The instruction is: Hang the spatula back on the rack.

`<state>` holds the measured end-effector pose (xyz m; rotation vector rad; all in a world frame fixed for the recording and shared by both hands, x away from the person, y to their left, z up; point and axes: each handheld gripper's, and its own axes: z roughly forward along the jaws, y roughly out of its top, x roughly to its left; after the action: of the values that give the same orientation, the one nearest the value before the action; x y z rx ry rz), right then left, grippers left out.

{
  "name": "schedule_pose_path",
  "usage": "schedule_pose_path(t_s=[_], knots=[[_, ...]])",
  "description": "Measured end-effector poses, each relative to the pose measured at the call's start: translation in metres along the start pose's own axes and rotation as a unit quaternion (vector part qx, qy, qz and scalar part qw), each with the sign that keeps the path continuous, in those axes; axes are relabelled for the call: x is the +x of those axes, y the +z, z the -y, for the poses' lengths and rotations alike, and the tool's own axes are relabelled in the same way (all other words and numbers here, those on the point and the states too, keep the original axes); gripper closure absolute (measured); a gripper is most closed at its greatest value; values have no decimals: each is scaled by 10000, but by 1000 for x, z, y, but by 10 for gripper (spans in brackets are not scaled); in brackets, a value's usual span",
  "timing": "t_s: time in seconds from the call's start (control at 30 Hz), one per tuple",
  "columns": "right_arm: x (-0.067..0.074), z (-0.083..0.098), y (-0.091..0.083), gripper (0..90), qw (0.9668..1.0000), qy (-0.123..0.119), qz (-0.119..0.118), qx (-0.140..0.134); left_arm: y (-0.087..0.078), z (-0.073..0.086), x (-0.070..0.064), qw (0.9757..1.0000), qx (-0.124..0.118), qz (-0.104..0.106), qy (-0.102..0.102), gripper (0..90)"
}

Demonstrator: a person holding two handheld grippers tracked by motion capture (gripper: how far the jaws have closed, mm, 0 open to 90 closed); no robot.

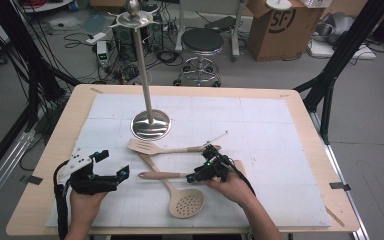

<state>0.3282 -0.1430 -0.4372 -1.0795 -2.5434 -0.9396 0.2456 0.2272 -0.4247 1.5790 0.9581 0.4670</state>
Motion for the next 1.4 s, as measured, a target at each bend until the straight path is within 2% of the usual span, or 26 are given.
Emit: schedule_pose_path(t_s=[0.13, 0.23, 0.27, 0.33, 0.57, 0.77, 0.8, 0.83, 0.9, 1.13, 1.3, 1.4], knots=[[4, -2, 4, 495, 9994, -212, 242, 146, -1, 0, 1, 10000, -15, -5, -17, 17], [9, -4, 5, 542, 9973, -534, 421, 282, -1, 0, 2, 10000, -1, -10, -41, 17], [13, -4, 5, 567, 9943, -779, 610, 402, -1, 0, 2, 10000, 2, -8, -40, 17], [18, -7, 6, 589, 9903, -1027, 765, 545, -1, 0, 2, 10000, -10, -7, -48, 17], [20, -7, 5, 663, 9865, -1312, 733, 647, -1, 0, 3, 10000, 2, -33, -67, 17], [18, -5, 2, 789, 9870, -1298, 665, 682, -1, 0, 2, 10000, -5, -16, -77, 17], [17, -5, 2, 790, 9890, -1162, 605, 688, -2, 0, 2, 10000, -4, -16, -79, 17], [17, -4, 1, 791, 9896, -1117, 558, 720, -2, 0, 2, 10000, -7, -15, -73, 17], [17, -3, 0, 791, 9892, -1144, 564, 727, -2, 0, 3, 10000, -2, -16, -74, 17], [15, -2, -11, 791, 9931, -997, 323, 536, -3, 0, 3, 10000, -26, -18, -94, 17], [15, 1, -16, 791, 9929, -1034, 165, 561, -3, 0, 3, 10000, -22, -17, -93, 17], [14, 2, -22, 791, 9947, -955, 56, 367, -3, 0, 2, 10000, -12, -22, -77, 17]])
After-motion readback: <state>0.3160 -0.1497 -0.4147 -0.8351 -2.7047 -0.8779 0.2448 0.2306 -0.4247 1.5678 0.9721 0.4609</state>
